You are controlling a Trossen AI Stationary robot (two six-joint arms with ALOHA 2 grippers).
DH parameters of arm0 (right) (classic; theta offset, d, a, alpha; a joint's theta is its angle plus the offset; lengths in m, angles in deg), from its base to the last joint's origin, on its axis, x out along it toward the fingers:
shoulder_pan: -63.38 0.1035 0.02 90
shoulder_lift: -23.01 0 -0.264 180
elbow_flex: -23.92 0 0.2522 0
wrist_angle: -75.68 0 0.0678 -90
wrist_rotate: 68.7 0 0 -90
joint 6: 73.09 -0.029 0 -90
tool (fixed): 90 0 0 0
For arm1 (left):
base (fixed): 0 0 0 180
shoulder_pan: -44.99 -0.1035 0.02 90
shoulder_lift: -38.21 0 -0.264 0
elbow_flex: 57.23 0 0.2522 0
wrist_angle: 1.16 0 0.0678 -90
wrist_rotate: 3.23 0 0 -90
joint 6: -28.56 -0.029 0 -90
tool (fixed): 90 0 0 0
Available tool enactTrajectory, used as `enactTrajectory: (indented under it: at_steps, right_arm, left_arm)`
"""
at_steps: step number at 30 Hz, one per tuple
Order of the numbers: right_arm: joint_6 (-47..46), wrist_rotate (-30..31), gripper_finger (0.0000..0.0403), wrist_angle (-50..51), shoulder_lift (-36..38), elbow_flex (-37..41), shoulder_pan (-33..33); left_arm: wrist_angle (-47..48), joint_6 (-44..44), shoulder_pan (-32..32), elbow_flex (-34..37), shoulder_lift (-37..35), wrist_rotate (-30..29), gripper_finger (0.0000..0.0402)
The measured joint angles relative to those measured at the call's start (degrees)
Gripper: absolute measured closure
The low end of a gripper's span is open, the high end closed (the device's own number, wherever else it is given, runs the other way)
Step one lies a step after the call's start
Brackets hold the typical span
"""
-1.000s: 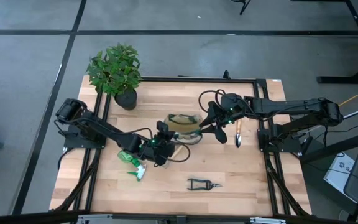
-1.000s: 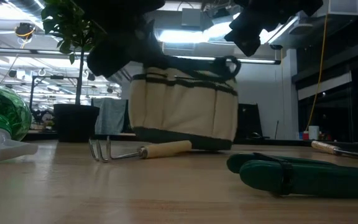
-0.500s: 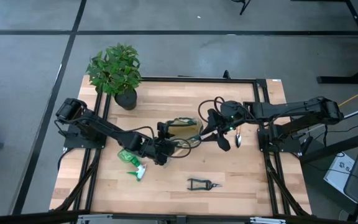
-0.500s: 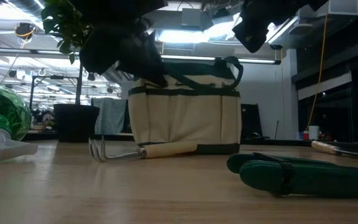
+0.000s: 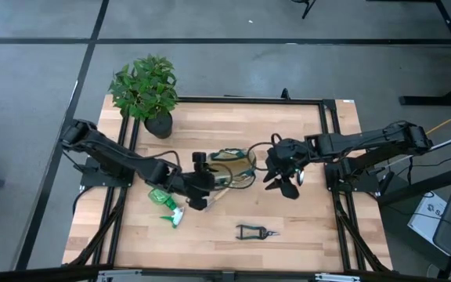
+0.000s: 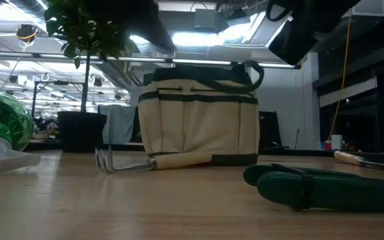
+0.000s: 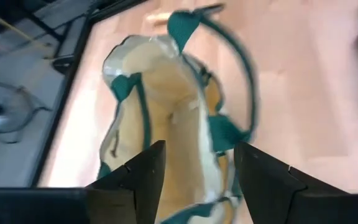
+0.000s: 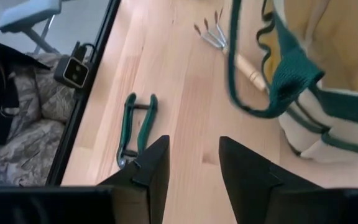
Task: Pick & Place Garden tools in Gardening bag
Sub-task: Put the brown trowel into the green gardening bag
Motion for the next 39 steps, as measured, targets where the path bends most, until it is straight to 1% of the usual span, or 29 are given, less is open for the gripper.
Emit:
enactTrajectory:
  at_steps: [4,12,28,31,33,35,37,39]
  right_arm:
    - [0.23,0.02,0.0263,1.78,0.0,0.0,0.0]
    - [0.39,0.15,0.0263,2.62,0.0,0.0,-0.1]
    - [3.59,0.17,0.0263,2.09,0.0,0.0,-0.55]
    - [2.61,0.14,0.0263,2.83,0.0,0.0,-0.55]
    - [-1.26,-0.32,0.0263,6.26,0.0,0.0,-0.55]
    - [-4.87,-1.82,0.0263,11.96,0.0,0.0,-0.55]
    - [-5.57,-2.4,0.0263,18.07,0.0,0.0,-0.55]
    - [-5.8,-1.55,0.0263,23.09,0.0,0.02,-0.42]
  left_arm:
    - [-0.04,2.72,0.51,0.0,-3.12,2.9,0.0217]
    - [-0.07,5.52,1.94,0.0,-7.39,3.29,0.0218]
    - [0.07,6.56,6.63,0.0,-7.87,3.59,0.0221]
    - [0.49,6.56,7.59,0.0,-7.87,3.54,0.022]
    - [1.27,6.56,8.04,0.0,-7.87,3.47,0.022]
    - [2.21,6.6,8.31,0.02,-7.87,3.47,0.0221]
    - [3.12,7.04,8.39,0.02,-7.87,3.3,0.0223]
    - [3.87,7.46,8.38,0.02,-7.87,3.24,0.0226]
